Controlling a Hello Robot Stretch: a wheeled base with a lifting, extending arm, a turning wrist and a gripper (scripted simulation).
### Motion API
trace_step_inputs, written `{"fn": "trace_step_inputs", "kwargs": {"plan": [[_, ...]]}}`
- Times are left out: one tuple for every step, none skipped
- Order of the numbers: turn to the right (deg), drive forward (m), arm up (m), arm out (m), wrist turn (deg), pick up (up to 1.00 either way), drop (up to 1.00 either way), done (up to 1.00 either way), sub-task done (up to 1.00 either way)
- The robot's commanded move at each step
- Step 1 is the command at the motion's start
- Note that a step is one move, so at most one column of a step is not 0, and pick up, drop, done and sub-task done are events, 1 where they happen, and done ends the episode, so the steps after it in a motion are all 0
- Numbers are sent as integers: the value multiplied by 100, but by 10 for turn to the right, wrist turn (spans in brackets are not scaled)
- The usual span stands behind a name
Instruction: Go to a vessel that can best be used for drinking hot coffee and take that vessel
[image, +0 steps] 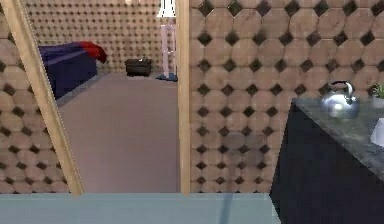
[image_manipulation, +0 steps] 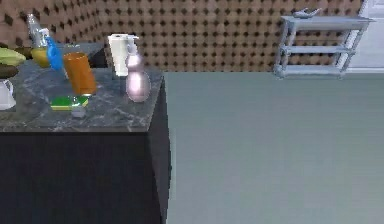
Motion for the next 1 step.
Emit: {"fn": "trace_step_inputs", "kwargs": {"plan": [[150,0,0,0,0,0,0,0,0]]}}
